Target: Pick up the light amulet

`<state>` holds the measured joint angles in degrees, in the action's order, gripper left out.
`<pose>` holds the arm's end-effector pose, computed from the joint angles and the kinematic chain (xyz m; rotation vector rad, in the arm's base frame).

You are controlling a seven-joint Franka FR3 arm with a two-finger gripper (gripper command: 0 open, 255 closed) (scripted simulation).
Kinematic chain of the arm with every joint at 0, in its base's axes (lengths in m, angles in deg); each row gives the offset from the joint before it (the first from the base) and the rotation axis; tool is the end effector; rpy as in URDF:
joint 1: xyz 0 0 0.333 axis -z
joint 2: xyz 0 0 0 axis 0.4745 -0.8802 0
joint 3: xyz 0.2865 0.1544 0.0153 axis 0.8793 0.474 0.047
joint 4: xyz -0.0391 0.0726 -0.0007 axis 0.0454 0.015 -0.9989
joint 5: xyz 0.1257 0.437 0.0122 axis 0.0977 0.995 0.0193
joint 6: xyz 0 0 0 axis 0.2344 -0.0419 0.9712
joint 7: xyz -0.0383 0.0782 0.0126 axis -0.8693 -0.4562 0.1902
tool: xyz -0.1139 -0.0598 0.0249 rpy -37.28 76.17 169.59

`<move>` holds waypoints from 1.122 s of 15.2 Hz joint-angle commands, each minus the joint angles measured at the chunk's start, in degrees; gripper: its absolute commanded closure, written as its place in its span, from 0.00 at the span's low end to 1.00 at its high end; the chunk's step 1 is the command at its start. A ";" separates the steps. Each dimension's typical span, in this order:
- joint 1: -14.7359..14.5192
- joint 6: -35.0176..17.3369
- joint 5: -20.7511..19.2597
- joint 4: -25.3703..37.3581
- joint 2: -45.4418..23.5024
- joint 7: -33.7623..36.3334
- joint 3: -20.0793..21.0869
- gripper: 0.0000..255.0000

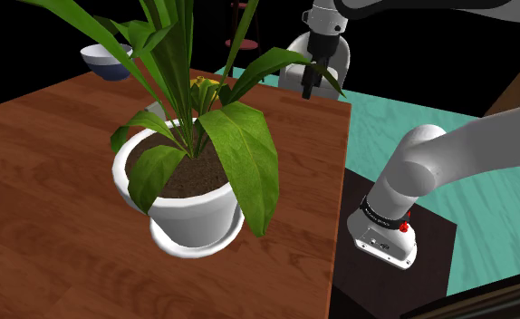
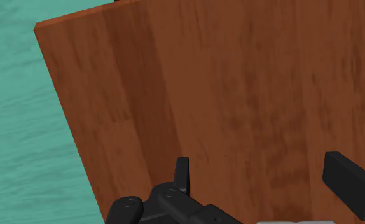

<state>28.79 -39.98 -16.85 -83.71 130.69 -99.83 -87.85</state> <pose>0.3807 0.0075 0.5295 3.0956 0.2913 0.0295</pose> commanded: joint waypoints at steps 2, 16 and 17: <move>-0.40 -0.43 0.75 0.89 -1.38 1.34 1.09 0.00; -3.49 -4.33 4.97 20.33 -24.88 19.68 14.67 0.00; -3.64 -4.35 4.75 22.23 -26.83 21.04 15.52 0.00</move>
<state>25.30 -44.54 -11.93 -63.71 105.88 -80.29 -73.24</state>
